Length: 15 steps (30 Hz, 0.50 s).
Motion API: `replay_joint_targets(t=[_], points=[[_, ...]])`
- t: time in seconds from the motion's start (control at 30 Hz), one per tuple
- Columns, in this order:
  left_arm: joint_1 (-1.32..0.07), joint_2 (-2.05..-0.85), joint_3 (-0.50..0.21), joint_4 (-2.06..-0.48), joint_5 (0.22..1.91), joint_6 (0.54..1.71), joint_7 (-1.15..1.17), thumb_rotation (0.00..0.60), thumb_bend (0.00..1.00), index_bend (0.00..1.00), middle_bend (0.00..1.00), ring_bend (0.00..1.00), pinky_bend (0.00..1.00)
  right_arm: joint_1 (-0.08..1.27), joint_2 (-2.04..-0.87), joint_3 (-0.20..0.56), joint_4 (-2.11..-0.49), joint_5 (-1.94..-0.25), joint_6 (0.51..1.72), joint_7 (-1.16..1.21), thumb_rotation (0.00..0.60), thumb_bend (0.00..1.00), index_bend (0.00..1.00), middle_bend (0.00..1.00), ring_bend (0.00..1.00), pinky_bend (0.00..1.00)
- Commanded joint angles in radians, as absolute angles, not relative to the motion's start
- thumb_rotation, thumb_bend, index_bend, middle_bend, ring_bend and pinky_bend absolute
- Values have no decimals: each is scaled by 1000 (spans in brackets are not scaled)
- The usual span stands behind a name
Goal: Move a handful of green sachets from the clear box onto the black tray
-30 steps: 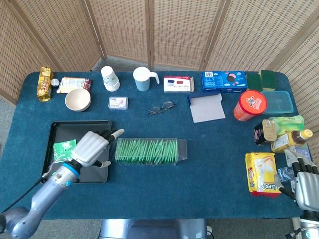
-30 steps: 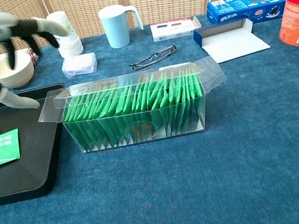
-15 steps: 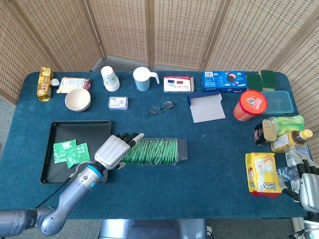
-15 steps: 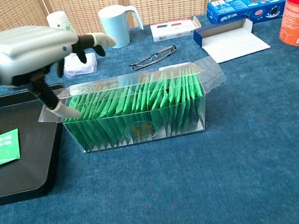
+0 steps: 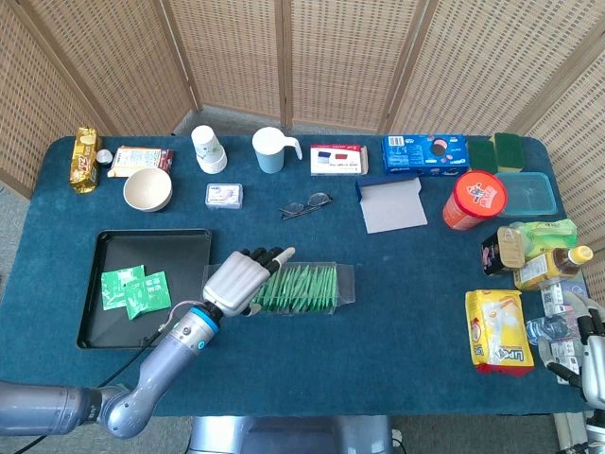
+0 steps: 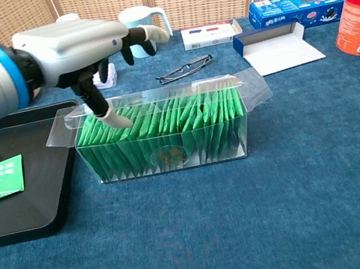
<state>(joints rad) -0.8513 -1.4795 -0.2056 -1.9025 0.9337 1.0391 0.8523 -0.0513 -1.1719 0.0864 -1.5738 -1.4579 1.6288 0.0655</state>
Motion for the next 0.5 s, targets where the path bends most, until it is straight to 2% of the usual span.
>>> replay_joint_targets(t=[0.03,0.5], points=[[-868,-1496,-214,-1896,918,1051,862,600,121,47,152,229,400,-57,-1173,86,-1566,-1457,1634,77,509,390,151,206,172,216],[-950,-1562,-242,-1863,833,1088,898,600,121,56,152,232,400,-79,-1176,93,-1530,-1449,1649,135,506,390,151,207,172,229]])
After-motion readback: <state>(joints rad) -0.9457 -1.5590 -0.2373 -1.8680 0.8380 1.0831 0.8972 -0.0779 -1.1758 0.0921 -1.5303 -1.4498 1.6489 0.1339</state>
